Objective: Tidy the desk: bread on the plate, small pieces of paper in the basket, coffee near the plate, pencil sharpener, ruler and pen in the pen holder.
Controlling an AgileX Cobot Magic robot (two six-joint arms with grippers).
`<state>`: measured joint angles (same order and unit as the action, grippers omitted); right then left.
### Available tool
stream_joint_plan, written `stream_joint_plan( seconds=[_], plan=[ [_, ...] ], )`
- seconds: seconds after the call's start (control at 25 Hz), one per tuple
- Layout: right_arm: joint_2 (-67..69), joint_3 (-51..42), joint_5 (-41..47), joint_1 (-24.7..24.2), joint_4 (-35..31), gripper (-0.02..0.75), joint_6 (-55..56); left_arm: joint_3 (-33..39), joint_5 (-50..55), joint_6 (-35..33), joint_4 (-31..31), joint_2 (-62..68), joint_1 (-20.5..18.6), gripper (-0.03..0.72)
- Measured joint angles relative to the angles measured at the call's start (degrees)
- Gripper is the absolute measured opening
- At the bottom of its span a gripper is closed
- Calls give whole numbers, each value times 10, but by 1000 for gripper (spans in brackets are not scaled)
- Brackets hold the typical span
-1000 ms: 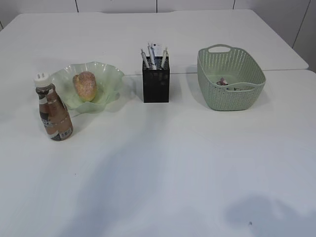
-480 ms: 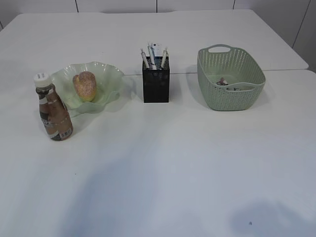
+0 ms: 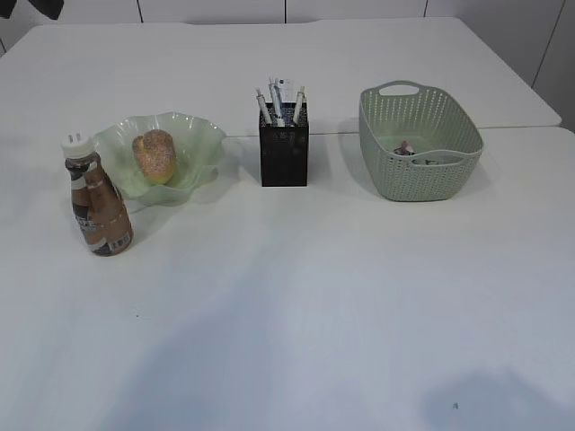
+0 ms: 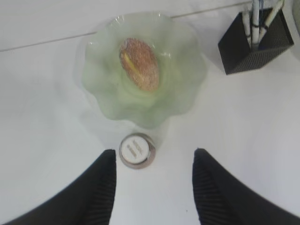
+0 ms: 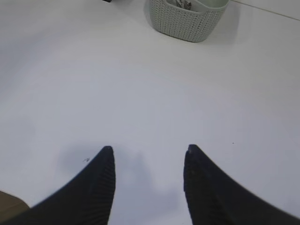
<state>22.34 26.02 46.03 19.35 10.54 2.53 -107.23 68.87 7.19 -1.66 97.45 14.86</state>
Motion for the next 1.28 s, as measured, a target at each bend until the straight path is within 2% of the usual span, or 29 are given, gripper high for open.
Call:
stream_joint_plan(
  seconds=[0.44,0.56,0.72,0.96,1.28],
  plan=[
    [-26,0,0,0,-1,386,0,0,33,-25,27,-125,0,365],
    [-27,0,-1,0,-1,386,0,20,34,-34,43,-184,0,365],
    [-27,0,-1,0,-1,386,0,88,35,-46,65,-278,0,365],
    [-27,0,-1,0,-4,386,0,249,36,-53,73,-425,0,391],
    [-27,0,-1,0,-27,386,0,379,37,-58,71,-644,0,433]
  ],
)
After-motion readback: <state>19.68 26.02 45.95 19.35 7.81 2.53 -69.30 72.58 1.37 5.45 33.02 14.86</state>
